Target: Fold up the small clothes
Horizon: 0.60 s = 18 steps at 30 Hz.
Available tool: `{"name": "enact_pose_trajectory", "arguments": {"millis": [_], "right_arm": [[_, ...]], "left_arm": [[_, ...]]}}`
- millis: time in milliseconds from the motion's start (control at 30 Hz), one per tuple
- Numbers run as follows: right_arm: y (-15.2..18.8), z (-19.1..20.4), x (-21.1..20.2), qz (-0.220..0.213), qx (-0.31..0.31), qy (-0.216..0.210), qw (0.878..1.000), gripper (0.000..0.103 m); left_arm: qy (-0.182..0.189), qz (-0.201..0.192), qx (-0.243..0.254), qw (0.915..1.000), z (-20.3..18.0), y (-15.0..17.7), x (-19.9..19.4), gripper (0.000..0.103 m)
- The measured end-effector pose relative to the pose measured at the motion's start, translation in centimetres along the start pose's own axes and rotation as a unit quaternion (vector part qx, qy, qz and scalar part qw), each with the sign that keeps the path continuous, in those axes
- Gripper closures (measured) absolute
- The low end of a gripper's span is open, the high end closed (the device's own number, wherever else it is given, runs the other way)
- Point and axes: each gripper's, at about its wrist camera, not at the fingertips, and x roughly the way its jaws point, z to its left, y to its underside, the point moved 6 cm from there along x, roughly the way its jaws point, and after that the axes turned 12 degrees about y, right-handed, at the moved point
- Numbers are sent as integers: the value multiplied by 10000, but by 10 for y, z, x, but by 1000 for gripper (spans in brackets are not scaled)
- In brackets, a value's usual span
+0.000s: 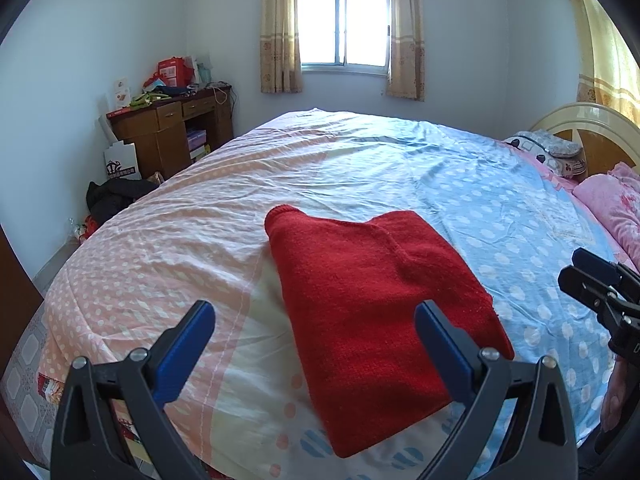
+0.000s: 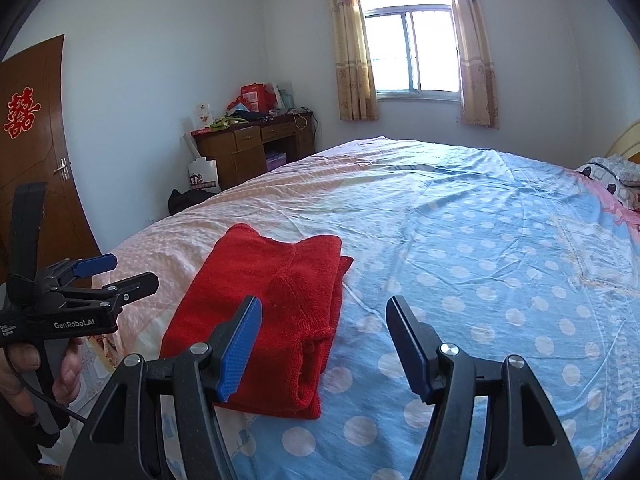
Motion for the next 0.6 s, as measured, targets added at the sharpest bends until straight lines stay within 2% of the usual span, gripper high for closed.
{"name": "enact_pose_trajectory", "arguments": {"millis": [600], "right_arm": [[0,-1,-1,-8,-7,4,10000,37]], "left_arm": [[-7,24,-9,10000,-1,2,1,1]]}}
